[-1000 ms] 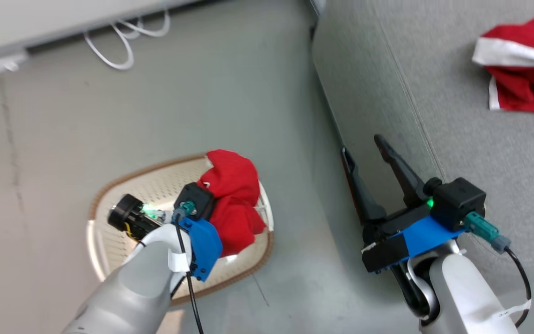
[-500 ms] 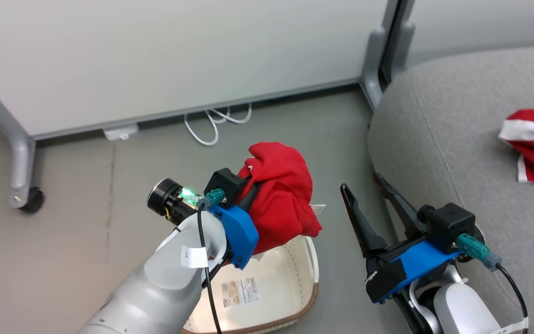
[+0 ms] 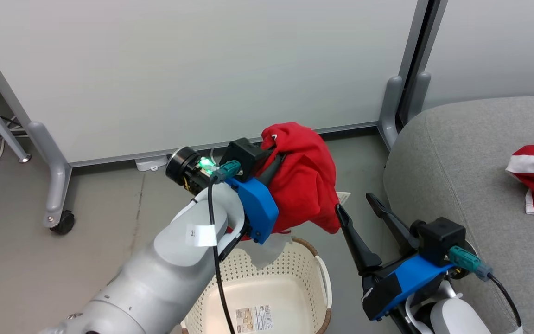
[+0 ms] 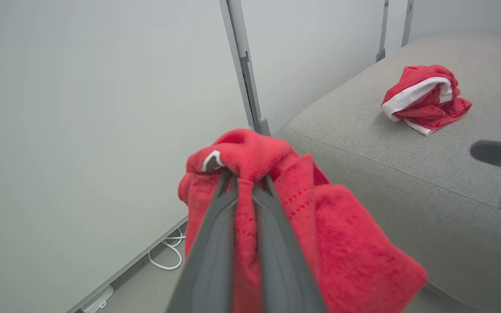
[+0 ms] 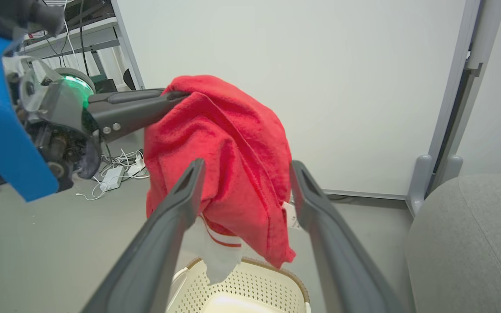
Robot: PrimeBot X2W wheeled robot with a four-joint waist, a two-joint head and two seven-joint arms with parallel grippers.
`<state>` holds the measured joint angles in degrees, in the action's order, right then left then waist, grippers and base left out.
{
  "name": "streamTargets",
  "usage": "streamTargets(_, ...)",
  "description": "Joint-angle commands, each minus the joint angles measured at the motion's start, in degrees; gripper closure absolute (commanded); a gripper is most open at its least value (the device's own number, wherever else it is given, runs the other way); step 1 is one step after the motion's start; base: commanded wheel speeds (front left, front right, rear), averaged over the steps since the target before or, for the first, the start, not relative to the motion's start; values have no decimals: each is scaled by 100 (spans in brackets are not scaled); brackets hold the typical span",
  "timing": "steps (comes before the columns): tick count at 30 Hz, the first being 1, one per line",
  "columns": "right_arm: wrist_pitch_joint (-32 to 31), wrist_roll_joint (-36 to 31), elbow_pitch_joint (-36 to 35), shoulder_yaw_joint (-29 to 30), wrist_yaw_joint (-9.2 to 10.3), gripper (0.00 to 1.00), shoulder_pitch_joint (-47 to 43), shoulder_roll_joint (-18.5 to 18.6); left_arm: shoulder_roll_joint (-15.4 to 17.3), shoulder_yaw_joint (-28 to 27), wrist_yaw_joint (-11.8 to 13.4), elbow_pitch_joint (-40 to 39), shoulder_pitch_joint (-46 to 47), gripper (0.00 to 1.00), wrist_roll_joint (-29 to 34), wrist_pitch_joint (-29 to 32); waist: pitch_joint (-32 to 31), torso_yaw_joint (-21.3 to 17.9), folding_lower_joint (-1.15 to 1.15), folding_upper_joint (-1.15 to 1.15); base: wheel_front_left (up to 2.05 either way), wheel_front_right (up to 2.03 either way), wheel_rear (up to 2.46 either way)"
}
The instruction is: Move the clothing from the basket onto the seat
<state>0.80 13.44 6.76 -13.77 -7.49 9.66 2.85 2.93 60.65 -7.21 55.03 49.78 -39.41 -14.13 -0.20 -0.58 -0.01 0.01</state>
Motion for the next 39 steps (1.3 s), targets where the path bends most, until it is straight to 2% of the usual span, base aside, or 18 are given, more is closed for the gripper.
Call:
streamTargets(1, -19, 44, 4, -12, -1, 0, -121, 6, -1, 41, -41, -44, 105, 100, -35, 11, -17, 2, 1, -1, 0, 0, 0)
streamTargets(18, -113, -29, 114, -109, -1, 0, -36, 6, -3, 356, 42, -190, 229, 100, -353, 2, -4, -109, 1, -1, 0, 0, 0)
streamTargets(22, -209, -262, 256, -122, -1, 0, 63, 10, -3, 409, 61, -199, 283, 100, -397, -10, 36, -115, 1, -1, 0, 0, 0)
streamTargets(30, -227, -643, 756, -177, -1, 0, 347, 125, -3, 548, 87, -304, 355, 100, -501, -21, 158, -72, 1, -1, 0, 0, 0)
streamTargets(39, 67, -553, 1597, -332, -1, 0, 886, 96, -3, 715, 111, -367, 404, 100, -603, -42, 207, -50, 1, -1, 0, 0, 0)
